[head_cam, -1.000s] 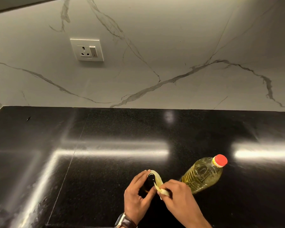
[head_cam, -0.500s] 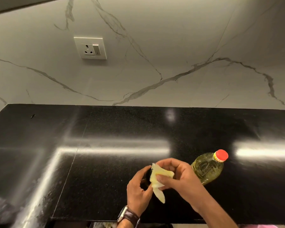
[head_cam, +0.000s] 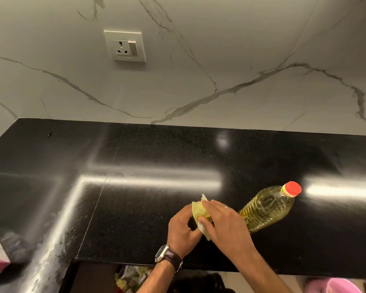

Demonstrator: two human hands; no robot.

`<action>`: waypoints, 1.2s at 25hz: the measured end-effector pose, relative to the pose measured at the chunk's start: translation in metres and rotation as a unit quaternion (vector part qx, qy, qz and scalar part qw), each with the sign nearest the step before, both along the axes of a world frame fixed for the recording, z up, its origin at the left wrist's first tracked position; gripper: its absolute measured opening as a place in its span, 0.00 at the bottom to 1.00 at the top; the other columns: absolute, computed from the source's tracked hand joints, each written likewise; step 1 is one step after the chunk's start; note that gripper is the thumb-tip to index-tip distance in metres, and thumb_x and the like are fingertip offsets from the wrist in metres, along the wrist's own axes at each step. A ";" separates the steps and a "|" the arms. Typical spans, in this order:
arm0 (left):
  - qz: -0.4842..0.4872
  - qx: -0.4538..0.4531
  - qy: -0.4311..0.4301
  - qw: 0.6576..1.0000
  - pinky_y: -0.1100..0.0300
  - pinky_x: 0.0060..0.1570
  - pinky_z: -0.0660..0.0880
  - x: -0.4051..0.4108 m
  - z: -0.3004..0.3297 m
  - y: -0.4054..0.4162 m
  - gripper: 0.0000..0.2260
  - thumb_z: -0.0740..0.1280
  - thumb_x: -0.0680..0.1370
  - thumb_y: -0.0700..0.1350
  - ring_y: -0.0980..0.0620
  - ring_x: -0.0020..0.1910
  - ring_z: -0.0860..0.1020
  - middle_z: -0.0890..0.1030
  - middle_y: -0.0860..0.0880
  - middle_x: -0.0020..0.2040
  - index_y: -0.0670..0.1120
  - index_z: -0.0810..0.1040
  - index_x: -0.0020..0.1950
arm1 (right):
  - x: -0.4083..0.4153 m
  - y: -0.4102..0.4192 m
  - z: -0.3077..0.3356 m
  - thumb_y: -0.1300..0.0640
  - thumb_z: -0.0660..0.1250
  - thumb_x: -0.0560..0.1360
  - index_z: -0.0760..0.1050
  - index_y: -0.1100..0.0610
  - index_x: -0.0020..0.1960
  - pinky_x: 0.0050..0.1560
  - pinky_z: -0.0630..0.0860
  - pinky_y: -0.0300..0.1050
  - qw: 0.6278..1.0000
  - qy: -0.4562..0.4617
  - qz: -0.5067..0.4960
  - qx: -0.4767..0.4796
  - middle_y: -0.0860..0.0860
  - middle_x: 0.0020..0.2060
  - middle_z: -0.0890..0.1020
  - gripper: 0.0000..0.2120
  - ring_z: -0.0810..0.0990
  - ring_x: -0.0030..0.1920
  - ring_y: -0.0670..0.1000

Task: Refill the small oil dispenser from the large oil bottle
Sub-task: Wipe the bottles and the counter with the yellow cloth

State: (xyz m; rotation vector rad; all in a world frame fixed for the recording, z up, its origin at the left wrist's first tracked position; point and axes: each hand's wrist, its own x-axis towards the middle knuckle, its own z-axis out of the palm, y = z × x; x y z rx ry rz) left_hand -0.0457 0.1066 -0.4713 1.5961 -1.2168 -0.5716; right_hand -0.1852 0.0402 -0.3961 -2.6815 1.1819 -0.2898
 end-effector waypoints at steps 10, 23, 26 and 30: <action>-0.053 0.013 -0.127 0.990 0.59 0.57 0.79 0.007 0.013 -0.005 0.16 0.71 0.78 0.58 0.62 0.58 0.80 0.83 0.61 0.60 0.57 0.81 0.65 | -0.002 0.004 -0.016 0.46 0.74 0.76 0.81 0.52 0.64 0.50 0.82 0.40 0.992 -0.106 -0.065 0.030 0.46 0.51 0.82 0.19 0.80 0.49 0.44; -0.019 0.050 -0.049 0.997 0.56 0.64 0.78 0.001 0.012 -0.002 0.24 0.72 0.75 0.64 0.66 0.64 0.77 0.82 0.61 0.64 0.58 0.81 0.68 | -0.034 0.015 -0.009 0.57 0.79 0.72 0.86 0.55 0.54 0.42 0.81 0.41 0.995 -0.058 -0.078 -0.031 0.50 0.54 0.78 0.11 0.78 0.48 0.47; -0.016 0.061 -0.054 0.997 0.57 0.65 0.77 0.000 0.010 -0.001 0.25 0.72 0.74 0.64 0.67 0.65 0.76 0.82 0.61 0.65 0.59 0.80 0.69 | -0.040 0.017 0.002 0.62 0.80 0.70 0.87 0.56 0.54 0.43 0.82 0.39 0.982 -0.146 -0.116 -0.013 0.47 0.49 0.80 0.13 0.79 0.45 0.44; 0.017 0.043 -0.068 0.997 0.52 0.60 0.79 -0.003 0.007 -0.002 0.18 0.72 0.74 0.60 0.62 0.60 0.79 0.84 0.61 0.58 0.56 0.83 0.61 | -0.008 0.016 0.008 0.64 0.77 0.71 0.85 0.57 0.55 0.56 0.83 0.41 0.984 -0.164 0.005 -0.064 0.51 0.54 0.84 0.14 0.83 0.54 0.48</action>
